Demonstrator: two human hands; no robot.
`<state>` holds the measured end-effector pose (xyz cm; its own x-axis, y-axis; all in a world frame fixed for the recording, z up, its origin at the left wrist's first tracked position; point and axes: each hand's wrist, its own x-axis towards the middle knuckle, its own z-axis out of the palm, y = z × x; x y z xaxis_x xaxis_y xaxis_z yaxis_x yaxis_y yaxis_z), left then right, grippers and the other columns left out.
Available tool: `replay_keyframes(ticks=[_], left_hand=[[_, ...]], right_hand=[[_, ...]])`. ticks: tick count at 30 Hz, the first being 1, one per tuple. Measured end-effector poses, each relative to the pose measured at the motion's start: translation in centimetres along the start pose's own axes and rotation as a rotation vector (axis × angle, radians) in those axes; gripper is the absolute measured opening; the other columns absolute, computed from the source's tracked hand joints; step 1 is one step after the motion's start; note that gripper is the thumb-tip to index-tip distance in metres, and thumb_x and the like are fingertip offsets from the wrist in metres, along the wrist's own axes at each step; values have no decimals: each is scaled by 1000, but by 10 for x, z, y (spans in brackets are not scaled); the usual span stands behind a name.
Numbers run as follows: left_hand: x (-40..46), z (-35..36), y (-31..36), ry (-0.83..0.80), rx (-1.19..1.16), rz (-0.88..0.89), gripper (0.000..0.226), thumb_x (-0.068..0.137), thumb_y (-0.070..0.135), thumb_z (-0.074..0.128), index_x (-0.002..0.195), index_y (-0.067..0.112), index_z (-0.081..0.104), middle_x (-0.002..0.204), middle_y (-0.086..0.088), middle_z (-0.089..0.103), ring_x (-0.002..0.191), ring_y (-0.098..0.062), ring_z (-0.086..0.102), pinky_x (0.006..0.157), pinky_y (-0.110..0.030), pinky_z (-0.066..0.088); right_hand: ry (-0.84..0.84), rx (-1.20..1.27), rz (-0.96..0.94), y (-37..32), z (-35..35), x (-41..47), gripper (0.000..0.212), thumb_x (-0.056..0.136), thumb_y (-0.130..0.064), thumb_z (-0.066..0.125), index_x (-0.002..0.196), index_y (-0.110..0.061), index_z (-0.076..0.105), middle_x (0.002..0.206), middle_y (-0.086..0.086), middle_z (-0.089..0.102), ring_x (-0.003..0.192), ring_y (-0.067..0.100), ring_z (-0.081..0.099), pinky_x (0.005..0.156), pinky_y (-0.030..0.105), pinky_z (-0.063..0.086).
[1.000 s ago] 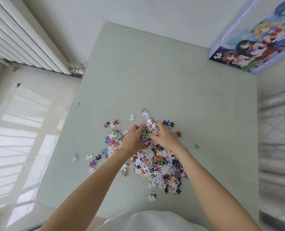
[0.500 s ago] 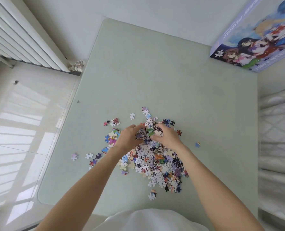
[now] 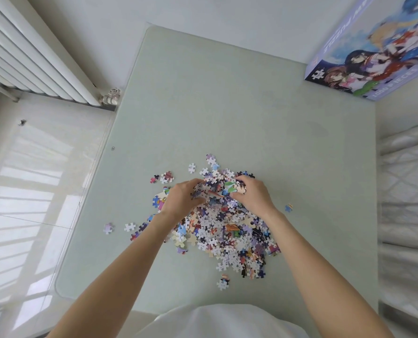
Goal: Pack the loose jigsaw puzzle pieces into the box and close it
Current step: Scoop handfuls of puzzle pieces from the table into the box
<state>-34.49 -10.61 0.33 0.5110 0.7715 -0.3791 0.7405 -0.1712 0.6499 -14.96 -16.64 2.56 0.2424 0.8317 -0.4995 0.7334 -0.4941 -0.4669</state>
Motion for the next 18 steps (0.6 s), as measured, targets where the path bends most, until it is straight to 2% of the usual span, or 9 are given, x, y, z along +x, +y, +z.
replay_keyframes(ticks=[3, 7, 10, 12, 15, 18], left_hand=[[-1, -1, 3, -9, 23, 17, 48, 84, 25, 68, 129, 18, 52, 106, -8, 68, 82, -20, 63, 77, -28, 48], [-3, -3, 5, -35, 40, 13, 44, 88, 25, 62, 130, 18, 51, 100, -8, 70, 77, -19, 64, 78, -29, 51], [-6, -5, 7, -15, 30, 16, 39, 91, 25, 58, 129, 16, 53, 98, -7, 70, 65, -14, 56, 71, -23, 46], [-8, -6, 11, -1, 20, 11, 35, 93, 24, 54, 127, 16, 55, 98, -7, 70, 66, -15, 57, 71, -23, 46], [-9, -6, 15, 12, 11, 0, 33, 95, 23, 50, 127, 16, 55, 99, -9, 70, 73, -17, 61, 73, -25, 47], [-9, -3, 27, 24, 18, 20, 32, 95, 22, 50, 126, 15, 57, 105, -8, 68, 83, -20, 64, 76, -25, 48]], right_hand=[[26, -105, -80, -2, 2, -7, 37, 89, -20, 61, 122, -5, 54, 108, 11, 63, 91, 21, 59, 82, 31, 46], [55, -191, -101, -2, 5, -14, 43, 90, -22, 60, 131, -13, 51, 82, 6, 67, 65, 14, 53, 70, 27, 48], [96, -157, -79, -2, 2, -18, 42, 90, -25, 61, 130, -16, 52, 82, 6, 69, 65, 16, 56, 68, 28, 48], [144, -106, -60, 0, -3, -23, 43, 89, -26, 61, 129, -14, 53, 86, 7, 70, 67, 18, 59, 71, 30, 50], [198, -2, -58, 7, -11, -30, 42, 89, -26, 62, 128, -13, 54, 83, 7, 70, 48, 6, 43, 65, 26, 47], [229, 81, -73, 19, -19, -36, 43, 87, -27, 64, 127, -14, 56, 85, 5, 71, 44, -4, 36, 58, 18, 39]])
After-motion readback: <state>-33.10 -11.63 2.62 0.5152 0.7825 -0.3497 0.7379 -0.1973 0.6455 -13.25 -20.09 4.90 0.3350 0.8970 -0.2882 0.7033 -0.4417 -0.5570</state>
